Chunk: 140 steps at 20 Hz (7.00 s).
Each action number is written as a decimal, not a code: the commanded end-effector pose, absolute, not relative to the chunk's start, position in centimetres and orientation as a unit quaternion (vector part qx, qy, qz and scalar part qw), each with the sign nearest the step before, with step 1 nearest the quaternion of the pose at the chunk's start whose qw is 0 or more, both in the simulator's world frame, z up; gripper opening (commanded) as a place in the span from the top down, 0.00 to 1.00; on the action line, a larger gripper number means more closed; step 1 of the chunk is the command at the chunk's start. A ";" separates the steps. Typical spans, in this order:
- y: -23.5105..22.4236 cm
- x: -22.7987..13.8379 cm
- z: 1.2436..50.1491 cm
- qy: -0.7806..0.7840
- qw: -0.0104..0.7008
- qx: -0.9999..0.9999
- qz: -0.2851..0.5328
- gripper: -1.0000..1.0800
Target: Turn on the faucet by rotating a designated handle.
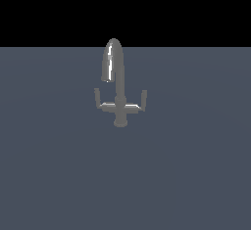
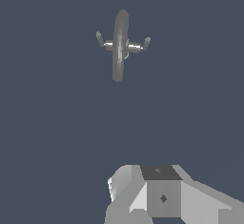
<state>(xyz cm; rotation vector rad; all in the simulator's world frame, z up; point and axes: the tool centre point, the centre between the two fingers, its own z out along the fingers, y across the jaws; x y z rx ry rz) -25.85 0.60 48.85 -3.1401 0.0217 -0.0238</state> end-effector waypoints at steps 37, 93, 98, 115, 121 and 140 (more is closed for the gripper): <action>-7.3 -11.2 39.6 0.133 0.285 -0.944 0.096 1.00; -7.0 4.5 13.1 0.288 0.691 -0.613 0.255 1.00; -7.0 4.0 13.2 0.288 0.690 -0.613 0.256 1.00; -6.5 0.6 14.0 0.291 0.689 -0.613 0.254 1.00; -6.3 -1.5 13.5 0.290 0.689 -0.613 0.255 1.00; -5.7 -6.2 8.0 0.287 0.690 -0.613 0.255 1.00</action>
